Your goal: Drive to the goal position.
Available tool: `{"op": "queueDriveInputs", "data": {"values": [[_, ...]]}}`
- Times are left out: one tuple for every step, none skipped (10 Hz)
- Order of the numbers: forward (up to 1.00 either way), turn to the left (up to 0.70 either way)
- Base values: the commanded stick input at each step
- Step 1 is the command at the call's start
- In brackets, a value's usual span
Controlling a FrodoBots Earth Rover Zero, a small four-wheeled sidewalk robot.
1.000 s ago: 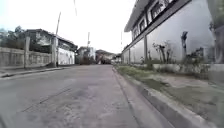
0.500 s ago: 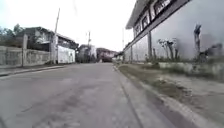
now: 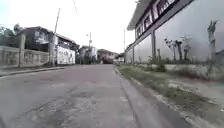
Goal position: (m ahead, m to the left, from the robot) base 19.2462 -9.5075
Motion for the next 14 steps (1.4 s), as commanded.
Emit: {"op": "queueDriveInputs", "data": {"values": [[1.00, 0.00], [1.00, 0.00], [1.00, 0.09], [1.00, 0.24], [1.00, 0.39], [1.00, 0.28], [1.00, 0.15], [1.00, 0.05], [1.00, 0.10], [1.00, 0.03], [1.00, 0.03], [1.00, 0.06], [1.00, 0.01], [1.00, 0.00]]}}
